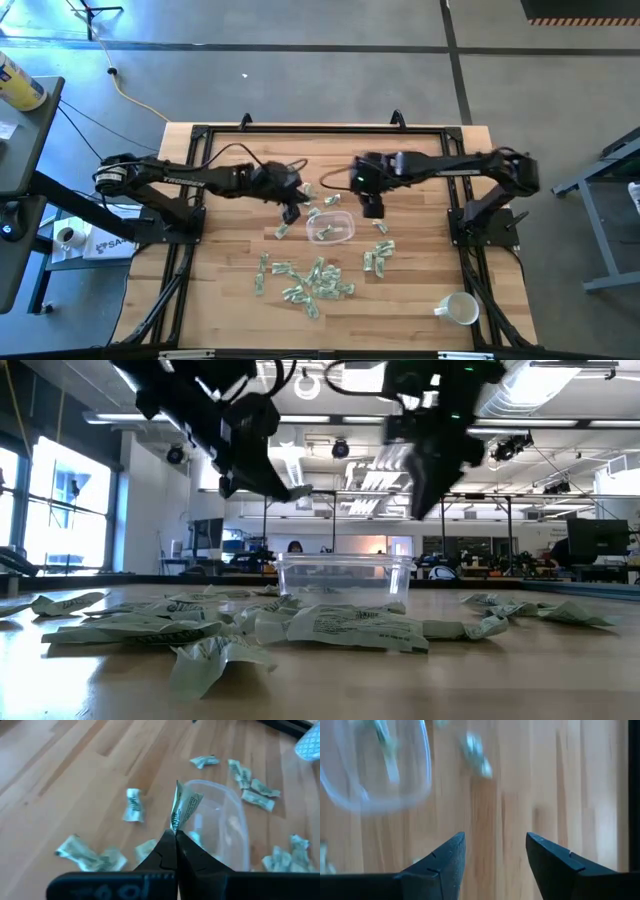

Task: Pick and place Stevia / Truvia into bins
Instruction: Put the stevia packet into the transparent container

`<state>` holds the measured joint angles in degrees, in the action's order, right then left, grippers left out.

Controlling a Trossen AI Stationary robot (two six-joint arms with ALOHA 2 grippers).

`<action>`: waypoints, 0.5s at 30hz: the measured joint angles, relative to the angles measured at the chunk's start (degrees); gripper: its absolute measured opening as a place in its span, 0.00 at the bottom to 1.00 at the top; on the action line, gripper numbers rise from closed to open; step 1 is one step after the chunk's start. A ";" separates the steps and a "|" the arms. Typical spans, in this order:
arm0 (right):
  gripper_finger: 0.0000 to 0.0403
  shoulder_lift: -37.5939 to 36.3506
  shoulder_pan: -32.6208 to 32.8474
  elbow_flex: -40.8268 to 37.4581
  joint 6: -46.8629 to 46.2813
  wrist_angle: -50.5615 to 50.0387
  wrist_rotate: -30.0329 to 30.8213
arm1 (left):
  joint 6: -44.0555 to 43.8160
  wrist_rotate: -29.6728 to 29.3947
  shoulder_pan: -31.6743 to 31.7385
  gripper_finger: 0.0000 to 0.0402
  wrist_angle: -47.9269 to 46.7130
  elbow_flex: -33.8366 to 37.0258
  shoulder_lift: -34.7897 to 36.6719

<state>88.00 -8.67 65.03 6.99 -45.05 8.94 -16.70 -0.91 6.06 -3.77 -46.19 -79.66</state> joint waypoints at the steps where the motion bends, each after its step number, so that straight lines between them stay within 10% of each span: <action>1: 0.49 -2.36 0.53 -3.02 -2.12 0.83 0.25 | -1.07 -0.89 -1.42 0.06 0.61 -0.01 -0.02; 15: 0.49 -17.36 8.56 -18.81 -17.52 9.13 7.25 | -6.28 -2.40 -7.96 0.07 0.92 -9.14 -16.37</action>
<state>70.63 -0.11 46.22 -10.52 -35.92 16.19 -22.98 -3.31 -1.89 -2.85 -55.33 -96.03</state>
